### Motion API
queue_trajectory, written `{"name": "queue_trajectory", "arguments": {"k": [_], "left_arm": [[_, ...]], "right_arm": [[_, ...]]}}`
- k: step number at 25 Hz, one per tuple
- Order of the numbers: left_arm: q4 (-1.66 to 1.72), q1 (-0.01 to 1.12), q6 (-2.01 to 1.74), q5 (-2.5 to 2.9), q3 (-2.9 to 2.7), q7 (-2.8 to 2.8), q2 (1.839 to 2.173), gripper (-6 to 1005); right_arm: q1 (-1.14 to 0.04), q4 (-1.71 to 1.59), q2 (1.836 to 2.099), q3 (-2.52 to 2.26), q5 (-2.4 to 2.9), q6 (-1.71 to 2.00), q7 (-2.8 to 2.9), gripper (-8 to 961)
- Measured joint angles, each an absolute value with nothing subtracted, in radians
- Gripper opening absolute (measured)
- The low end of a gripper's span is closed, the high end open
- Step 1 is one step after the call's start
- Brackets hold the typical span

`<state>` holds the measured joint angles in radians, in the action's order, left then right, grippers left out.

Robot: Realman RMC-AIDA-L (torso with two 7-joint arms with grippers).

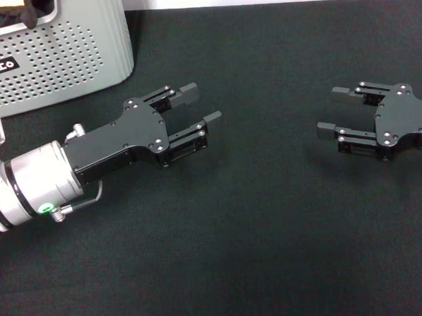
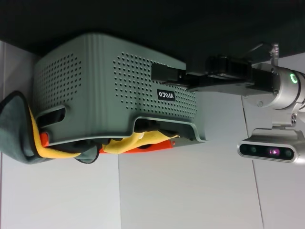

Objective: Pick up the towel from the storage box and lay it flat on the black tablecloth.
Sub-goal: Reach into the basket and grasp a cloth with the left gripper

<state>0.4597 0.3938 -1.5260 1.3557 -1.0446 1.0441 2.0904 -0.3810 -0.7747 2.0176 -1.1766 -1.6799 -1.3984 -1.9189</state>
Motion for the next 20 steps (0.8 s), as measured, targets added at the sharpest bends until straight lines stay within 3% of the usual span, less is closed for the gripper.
{"name": "queue_trajectory", "arguments": {"k": [20], "left_arm": [[0.379, 0.313, -1.381, 1.173, -0.722, 1.109, 2.091, 682]], "right_arm": [[-0.381, -0.775, 2.018, -1.17, -1.68, -1.41, -1.943, 608]]}}
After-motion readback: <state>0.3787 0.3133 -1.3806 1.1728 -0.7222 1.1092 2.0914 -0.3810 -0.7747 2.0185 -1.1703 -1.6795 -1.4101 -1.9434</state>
